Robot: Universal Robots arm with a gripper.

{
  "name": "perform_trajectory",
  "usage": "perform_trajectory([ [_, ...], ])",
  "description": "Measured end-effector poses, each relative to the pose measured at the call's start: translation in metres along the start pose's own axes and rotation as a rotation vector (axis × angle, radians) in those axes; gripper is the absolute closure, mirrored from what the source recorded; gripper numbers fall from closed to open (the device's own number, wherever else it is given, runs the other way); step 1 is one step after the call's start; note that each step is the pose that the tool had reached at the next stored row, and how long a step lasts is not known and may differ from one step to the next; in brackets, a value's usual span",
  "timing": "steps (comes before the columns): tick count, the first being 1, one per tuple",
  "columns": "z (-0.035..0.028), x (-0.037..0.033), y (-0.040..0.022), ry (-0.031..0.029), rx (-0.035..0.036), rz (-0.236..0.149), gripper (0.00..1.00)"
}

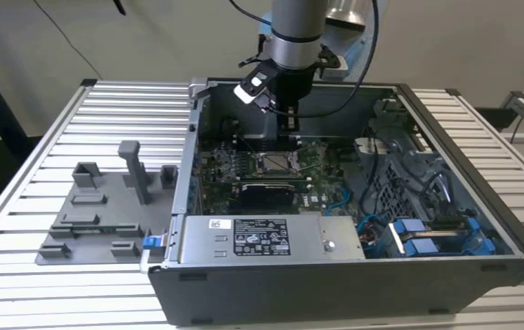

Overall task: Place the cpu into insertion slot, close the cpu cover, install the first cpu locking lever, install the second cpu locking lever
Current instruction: 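Close the cpu cover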

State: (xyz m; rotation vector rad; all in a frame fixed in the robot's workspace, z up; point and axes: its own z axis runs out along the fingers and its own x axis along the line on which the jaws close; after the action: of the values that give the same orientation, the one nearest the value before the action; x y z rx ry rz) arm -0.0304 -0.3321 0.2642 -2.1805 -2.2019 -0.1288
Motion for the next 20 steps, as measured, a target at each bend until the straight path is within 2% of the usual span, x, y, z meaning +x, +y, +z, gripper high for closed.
perform_trajectory([
  [2,0.0002,-0.0002,0.0077,0.0,0.0013,0.0,0.89],
  [5,0.0005,-0.0011,0.0209,0.0,0.0089,0.001,0.89],
  [9,0.0011,-0.0013,0.0394,0.0,0.0156,0.001,0.89],
  [15,0.0025,-0.0017,0.066,0.0001,0.0206,0.002,0.89],
  [20,0.0033,-0.002,0.0827,0.0002,0.0217,0.002,0.89],
])
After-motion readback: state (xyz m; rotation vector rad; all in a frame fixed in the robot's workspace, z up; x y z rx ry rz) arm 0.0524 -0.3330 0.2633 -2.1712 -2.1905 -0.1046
